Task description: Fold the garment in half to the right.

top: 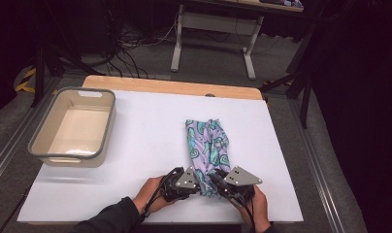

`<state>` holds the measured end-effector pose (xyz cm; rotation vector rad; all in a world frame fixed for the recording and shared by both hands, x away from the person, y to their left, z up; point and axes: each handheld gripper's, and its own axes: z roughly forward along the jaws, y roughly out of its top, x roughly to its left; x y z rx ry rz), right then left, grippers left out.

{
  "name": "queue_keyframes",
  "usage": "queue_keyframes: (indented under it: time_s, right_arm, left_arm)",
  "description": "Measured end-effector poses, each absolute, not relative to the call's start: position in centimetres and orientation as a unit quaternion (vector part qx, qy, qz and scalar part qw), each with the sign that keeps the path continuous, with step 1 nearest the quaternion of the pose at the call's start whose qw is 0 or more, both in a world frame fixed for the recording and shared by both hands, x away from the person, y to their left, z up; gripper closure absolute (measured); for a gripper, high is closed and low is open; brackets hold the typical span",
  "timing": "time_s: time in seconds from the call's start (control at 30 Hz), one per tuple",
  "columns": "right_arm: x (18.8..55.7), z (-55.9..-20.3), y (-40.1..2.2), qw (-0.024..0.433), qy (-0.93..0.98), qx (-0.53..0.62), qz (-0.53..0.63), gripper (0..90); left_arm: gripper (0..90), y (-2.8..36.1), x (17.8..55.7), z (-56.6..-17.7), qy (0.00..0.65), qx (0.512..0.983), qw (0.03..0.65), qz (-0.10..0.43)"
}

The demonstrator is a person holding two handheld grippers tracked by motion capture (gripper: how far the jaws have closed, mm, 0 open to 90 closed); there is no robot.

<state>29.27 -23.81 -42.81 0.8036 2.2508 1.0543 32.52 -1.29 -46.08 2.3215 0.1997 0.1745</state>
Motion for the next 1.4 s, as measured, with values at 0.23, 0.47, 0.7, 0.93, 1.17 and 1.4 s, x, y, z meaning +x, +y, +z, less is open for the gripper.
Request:
queue_keyframes:
  time_s: [0.23,0.47,0.7,0.93,1.17,1.4]
  right_arm:
    - [28.5,-41.8,-25.5,0.274,0.806,0.325,0.412,84.3]
    - [26.9,-42.4,-26.6,0.245,0.818,0.329,0.404,83.2]
    - [25.9,-44.0,-26.8,0.231,0.831,0.327,0.387,80.0]
    - [26.1,-44.9,-26.8,0.219,0.846,0.31,0.375,73.1]
    - [26.1,-44.0,-27.5,0.227,0.831,0.29,0.417,56.1]
    - [26.7,-42.3,-27.8,0.255,0.803,0.296,0.449,42.1]
  left_arm:
    - [86.3,0.5,32.7,-46.1,0.087,0.913,0.393,0.067]
    - [86.2,3.3,31.2,-46.2,0.113,0.907,0.402,0.061]
    - [86.2,4.3,29.3,-46.3,0.116,0.907,0.401,0.059]
    - [84.4,4.6,28.9,-46.3,0.12,0.902,0.412,0.049]
    - [69.4,5.9,28.9,-45.1,0.11,0.881,0.459,0.035]
    - [68.3,7.3,29.7,-43.4,0.137,0.854,0.497,0.066]
